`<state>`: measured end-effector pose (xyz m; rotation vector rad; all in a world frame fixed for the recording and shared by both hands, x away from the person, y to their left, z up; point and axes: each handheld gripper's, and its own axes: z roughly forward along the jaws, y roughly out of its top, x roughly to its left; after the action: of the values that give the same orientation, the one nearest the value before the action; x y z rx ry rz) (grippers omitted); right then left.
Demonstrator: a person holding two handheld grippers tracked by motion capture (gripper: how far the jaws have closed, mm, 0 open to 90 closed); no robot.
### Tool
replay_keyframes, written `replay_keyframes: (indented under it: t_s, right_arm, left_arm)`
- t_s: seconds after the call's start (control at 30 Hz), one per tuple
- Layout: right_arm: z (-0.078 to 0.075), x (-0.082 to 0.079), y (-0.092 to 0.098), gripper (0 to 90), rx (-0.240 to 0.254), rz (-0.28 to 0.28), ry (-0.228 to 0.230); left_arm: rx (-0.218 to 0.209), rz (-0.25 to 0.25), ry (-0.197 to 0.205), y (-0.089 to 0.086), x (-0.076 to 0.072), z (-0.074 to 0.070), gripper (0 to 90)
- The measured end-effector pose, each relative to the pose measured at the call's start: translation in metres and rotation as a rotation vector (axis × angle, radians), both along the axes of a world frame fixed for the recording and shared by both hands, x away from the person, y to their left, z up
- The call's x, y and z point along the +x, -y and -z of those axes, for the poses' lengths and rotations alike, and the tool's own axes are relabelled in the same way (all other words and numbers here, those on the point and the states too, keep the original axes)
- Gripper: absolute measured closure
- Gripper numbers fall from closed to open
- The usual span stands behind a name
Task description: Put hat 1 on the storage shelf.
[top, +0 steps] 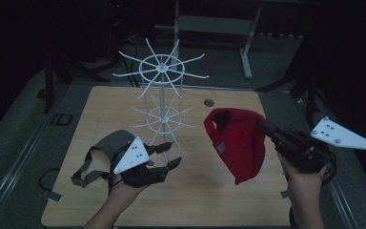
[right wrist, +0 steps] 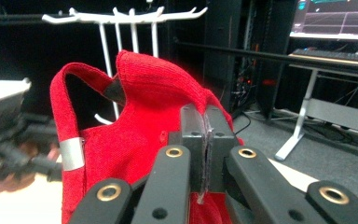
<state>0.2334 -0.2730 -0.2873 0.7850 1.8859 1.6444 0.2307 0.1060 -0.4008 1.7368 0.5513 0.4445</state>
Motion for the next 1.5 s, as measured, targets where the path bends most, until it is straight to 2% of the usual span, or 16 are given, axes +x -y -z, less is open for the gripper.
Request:
replay_keyframes:
  t_s: [0.1, 0.23, 0.43, 0.53, 0.8, 1.03, 1.27, 1.5]
  right_arm:
    - [-0.008, 0.005, 0.001, 89.1, 0.010, 0.017, 0.006]
    - [-0.021, 0.012, 0.001, 89.1, 0.021, 0.045, 0.028]
    - [-0.040, 0.025, 0.000, 89.1, 0.048, 0.086, 0.050]
    - [-0.044, 0.029, -0.001, 89.0, 0.046, 0.099, 0.052]
    - [-0.057, 0.053, -0.015, 89.1, 0.044, 0.137, 0.042]
    - [-0.055, 0.062, -0.025, 89.0, 0.032, 0.134, 0.024]
    - [-0.033, 0.067, -0.036, 89.0, -0.013, 0.105, -0.006]
    - [-0.019, 0.066, -0.040, 88.9, -0.029, 0.070, -0.020]
  left_arm:
    - [-0.006, 0.003, -0.006, -0.002, -0.004, 0.007, 46.8]
    - [0.013, 0.002, -0.018, -0.003, -0.008, 0.017, 46.9]
    - [0.018, -0.005, -0.035, -0.007, -0.012, 0.029, 46.9]
    - [0.012, -0.010, -0.046, -0.010, -0.012, 0.034, 46.9]
    - [0.008, -0.020, -0.061, -0.015, -0.011, 0.040, 46.9]
    - [0.007, -0.022, -0.068, -0.017, -0.011, 0.043, 47.0]
    - [0.003, -0.030, -0.081, -0.020, -0.011, 0.050, 47.0]
    - [-0.001, -0.045, -0.089, -0.024, -0.011, 0.053, 47.0]
